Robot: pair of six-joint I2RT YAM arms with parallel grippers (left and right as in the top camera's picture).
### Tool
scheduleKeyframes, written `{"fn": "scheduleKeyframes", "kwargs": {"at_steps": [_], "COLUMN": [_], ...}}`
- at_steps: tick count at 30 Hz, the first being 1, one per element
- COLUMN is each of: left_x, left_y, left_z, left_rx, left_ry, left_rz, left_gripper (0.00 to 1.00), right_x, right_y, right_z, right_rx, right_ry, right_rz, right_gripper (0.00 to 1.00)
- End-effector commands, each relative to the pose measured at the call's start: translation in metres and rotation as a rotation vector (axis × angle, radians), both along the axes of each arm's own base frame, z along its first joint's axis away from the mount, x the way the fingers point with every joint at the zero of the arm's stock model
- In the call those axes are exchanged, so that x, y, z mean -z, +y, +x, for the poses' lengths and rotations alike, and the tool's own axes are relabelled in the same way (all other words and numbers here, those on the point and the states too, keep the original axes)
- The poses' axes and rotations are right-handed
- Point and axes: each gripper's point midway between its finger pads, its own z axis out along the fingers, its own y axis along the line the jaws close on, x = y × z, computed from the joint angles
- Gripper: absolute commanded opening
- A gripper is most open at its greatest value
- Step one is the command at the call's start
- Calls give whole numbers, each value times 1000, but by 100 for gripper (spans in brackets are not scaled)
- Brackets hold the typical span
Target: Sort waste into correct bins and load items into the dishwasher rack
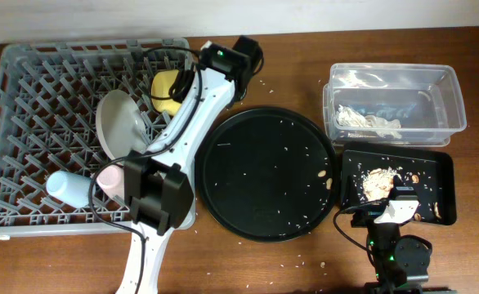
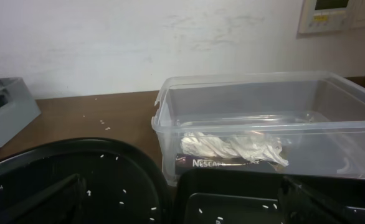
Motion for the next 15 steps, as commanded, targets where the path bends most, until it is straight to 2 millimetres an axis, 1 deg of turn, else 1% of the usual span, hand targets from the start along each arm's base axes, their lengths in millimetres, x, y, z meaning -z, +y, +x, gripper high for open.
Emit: {"fn": "scheduleKeyframes", "kwargs": {"at_steps": [1,2,3,5,6,7,8,10,11,13,15], "left_x": [-24,-32,-43,-61,-66,-66,-71,-87,-104,-165,-219], "left_y": [-42,-59,-75,-99,-121,-134,-128,-127,-121,-103,-93], "left_z": [-17,-30,-35,-50,-64,-71,-69,-74,-76,-77,-79], "left_rx": [28,45,117,197,246,273,279,291,296,320,400], "left_ry": [73,123,149,146,176,191,149,126,86,-88,-250], "left_rz": [-350,-470,-540,-592,-650,-661,-589,-625,-643,-726,-769], "left_gripper": [65,73,99,99,99,99,99,99,99,99,99], "right_x": [3,3,3,3,3,3,3,3,3,3,3], "right_y": [-1,-1,-1,-1,-1,-1,-1,-1,-1,-1,-1], "right_z": [0,0,0,0,0,0,0,0,0,0,0], "right_rx": [4,4,4,4,4,4,4,4,4,4,4], "right_ry": [5,5,5,5,5,5,5,5,5,5,5], "right_rz": [3,3,3,3,3,3,3,3,3,3,3], "right_gripper": [98,98,98,99,98,99,98,99,98,99,98]}}
